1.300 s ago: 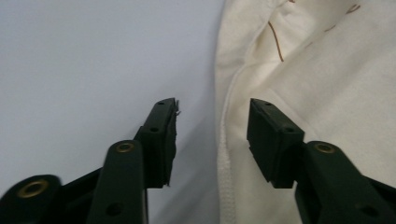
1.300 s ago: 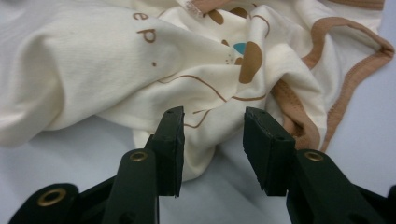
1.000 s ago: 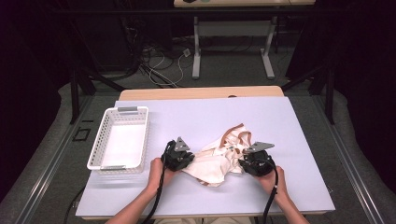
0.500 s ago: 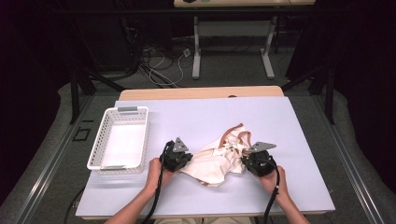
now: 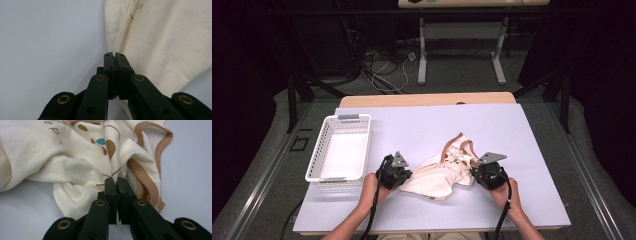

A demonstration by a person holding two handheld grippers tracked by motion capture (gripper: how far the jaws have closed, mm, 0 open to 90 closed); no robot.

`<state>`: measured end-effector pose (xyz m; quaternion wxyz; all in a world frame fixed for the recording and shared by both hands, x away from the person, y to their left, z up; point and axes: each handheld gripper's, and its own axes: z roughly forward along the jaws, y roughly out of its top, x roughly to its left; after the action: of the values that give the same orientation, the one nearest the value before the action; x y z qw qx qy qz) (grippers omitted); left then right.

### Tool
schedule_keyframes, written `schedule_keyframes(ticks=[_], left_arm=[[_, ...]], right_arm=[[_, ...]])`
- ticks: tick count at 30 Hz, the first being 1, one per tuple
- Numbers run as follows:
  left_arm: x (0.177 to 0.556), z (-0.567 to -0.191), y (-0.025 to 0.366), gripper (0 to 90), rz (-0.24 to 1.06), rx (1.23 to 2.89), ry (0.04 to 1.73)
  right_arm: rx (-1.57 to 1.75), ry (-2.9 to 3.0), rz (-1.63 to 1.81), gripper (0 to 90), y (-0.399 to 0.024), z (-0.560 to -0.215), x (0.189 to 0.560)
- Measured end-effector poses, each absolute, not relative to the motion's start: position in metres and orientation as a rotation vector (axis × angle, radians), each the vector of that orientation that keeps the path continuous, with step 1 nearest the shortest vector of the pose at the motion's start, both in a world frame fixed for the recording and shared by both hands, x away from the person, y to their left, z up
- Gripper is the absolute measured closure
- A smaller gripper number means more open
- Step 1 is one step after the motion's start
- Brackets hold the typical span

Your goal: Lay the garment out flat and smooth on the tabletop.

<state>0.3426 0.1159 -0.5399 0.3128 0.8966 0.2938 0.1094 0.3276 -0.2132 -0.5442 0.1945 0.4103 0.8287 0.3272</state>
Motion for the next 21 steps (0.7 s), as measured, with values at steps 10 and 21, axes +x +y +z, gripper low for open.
schedule_keyframes(ticks=[10,21], left_arm=[[0.346,-0.539,0.109,63.0,0.328,2.375,0.768],[0.356,-0.542,0.09,43.2,0.403,2.343,0.716]], right_arm=[[1.162,2.33,0.902,83.4,-0.214,-0.545,0.331],[1.164,2.329,0.931,76.0,-0.215,-0.543,0.332]])
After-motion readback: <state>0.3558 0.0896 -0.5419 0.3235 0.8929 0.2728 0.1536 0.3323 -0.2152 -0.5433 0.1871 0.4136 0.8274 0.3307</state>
